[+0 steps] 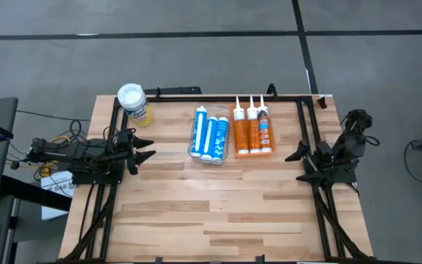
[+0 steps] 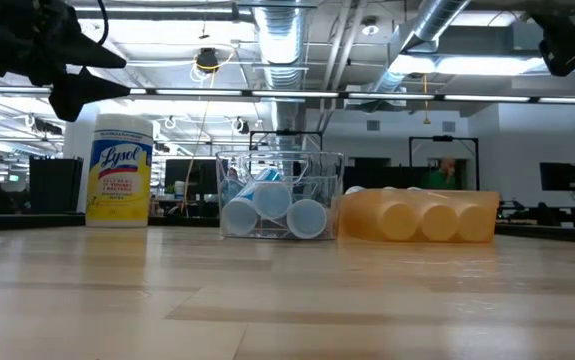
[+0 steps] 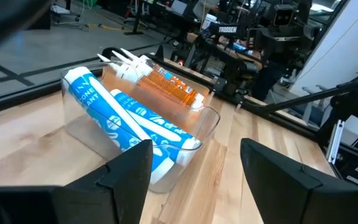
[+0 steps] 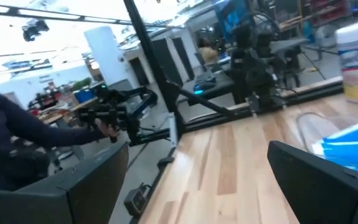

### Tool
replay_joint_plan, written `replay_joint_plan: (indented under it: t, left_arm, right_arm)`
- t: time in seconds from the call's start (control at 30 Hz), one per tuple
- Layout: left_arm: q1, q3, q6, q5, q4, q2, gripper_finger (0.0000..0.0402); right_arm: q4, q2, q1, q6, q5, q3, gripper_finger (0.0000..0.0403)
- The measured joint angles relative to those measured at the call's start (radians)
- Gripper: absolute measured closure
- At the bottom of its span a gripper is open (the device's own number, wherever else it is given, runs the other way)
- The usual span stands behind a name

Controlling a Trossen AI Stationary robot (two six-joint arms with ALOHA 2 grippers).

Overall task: Pick & place silicon tubes, Sealant and Lysol wipes
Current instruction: Return to Home Position

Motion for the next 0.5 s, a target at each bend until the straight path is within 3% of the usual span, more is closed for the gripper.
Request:
replay_joint_plan:
  t: [0.2,0.5]
  left_arm:
    - [0.001,0.000,-0.010,-0.003,-0.001,0.000,0.0166]
    - [0.001,0.000,-0.025,-0.057,0.000,0.000,0.0166]
  right_arm:
    - [0.009,0.000,-0.098,0.014,-0.039,-0.034,0.0026]
    - [-0.114,0.000,-0.348,0.028,-0.268,-0.008,0.0026]
